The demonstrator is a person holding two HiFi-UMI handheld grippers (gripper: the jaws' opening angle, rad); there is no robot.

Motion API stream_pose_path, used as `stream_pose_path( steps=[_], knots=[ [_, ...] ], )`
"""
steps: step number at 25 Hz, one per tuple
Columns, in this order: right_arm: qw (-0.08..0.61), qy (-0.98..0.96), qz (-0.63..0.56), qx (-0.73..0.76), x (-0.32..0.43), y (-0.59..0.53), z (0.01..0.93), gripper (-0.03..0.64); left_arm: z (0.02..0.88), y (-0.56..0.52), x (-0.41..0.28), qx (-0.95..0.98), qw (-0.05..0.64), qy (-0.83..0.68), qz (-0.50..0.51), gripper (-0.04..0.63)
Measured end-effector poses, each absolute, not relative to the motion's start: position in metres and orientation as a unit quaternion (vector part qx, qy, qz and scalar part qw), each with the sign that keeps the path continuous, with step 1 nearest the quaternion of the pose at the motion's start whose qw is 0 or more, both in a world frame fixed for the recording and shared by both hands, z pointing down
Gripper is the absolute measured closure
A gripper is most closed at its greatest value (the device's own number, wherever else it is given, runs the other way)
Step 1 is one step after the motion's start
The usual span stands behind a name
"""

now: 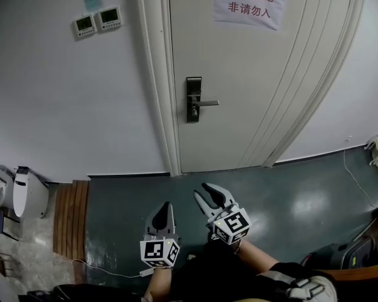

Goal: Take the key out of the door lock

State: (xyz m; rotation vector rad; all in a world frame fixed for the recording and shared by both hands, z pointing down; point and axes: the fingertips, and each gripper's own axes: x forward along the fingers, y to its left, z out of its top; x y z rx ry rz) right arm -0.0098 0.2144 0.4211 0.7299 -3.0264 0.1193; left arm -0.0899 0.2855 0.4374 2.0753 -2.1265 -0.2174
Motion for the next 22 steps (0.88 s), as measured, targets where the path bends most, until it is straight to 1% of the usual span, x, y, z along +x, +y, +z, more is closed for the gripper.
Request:
stream_pose_path(
  steps=[5,9,19,22],
  knots=[
    [0.021,-0.972,0.044,0.231,-0.028,0.198,0.429,0.476,0.447,0.278,-0.110,0.685,0.092,-0.719,-0.075,0.571],
    [0.012,-0.974,0.041,0.224,-0.049,0.176,0.423,0.477,0.446,0.260,-0.127,0.682,0.090,-0.722,-0.073,0.571],
    [0.002,-0.979,0.031,0.201,-0.094,0.104,0.409,0.477,0.422,0.177,-0.161,0.685,0.065,-0.721,-0.076,0.571],
    [0.006,-0.979,0.038,0.201,-0.099,0.085,0.407,0.476,0.421,0.155,-0.165,0.687,0.070,-0.719,-0.078,0.571]
  ],
)
